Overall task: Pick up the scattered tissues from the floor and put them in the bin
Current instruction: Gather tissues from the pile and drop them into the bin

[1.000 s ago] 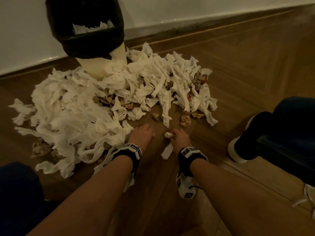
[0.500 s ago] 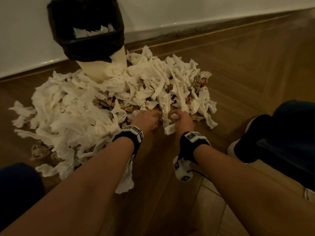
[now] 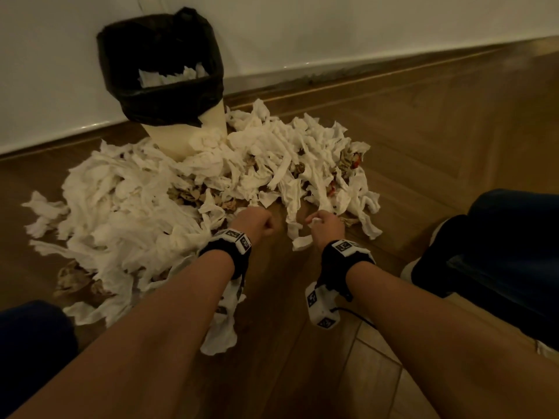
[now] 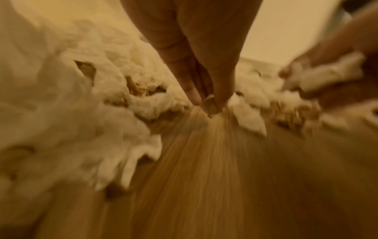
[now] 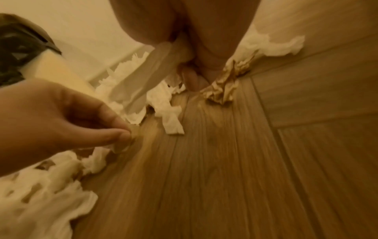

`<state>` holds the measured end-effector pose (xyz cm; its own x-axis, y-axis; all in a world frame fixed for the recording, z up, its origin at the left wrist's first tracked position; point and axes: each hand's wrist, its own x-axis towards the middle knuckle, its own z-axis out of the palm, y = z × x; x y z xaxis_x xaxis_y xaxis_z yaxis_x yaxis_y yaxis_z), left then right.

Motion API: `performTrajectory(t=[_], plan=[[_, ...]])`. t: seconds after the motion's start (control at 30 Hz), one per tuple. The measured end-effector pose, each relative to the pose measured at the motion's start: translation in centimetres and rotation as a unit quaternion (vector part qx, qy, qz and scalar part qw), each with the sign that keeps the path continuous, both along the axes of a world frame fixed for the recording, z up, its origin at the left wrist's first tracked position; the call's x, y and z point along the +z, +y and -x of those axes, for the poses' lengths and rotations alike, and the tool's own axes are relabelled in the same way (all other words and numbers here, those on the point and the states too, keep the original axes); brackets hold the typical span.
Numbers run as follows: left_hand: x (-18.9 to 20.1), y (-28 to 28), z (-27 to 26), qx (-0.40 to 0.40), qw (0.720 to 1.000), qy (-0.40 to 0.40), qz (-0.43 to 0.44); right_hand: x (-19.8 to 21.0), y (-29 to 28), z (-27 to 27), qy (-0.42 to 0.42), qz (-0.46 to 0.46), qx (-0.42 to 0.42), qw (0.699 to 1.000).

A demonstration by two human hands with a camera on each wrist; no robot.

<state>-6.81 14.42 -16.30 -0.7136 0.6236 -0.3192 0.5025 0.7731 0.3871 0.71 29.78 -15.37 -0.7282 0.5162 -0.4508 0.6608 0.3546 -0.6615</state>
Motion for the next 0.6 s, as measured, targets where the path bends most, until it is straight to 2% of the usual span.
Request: performTrajectory(t=[0.1, 0.23, 0.43, 0.53, 0.6], plan=[[2.1, -0.8, 0.8, 0.048, 0.996, 0.019, -0.068, 1.9, 0.2, 1.0, -0.004, 0.017, 0.022, 1.0], [7.0, -2.6, 3.5, 0.121, 0.975, 0.061, -0.179, 6.6, -0.5, 5.4, 0.012, -0.039, 0.071, 0.997], [17.0, -6.1, 10.9, 0.207, 0.919, 0.166, -0.292, 16.6, -4.3, 15.2, 0.091, -0.052, 0.141, 0.984], [21.3, -7.9, 14.4, 0.258, 0.881, 0.152, -0.366, 21.4, -6.8, 19.5, 0.104, -0.073, 0.178, 0.976], [22.7, -8.7, 16.2, 0.292, 0.857, 0.122, -0.407, 23.6, -8.3, 21.1, 0.101, -0.105, 0.219, 0.965]])
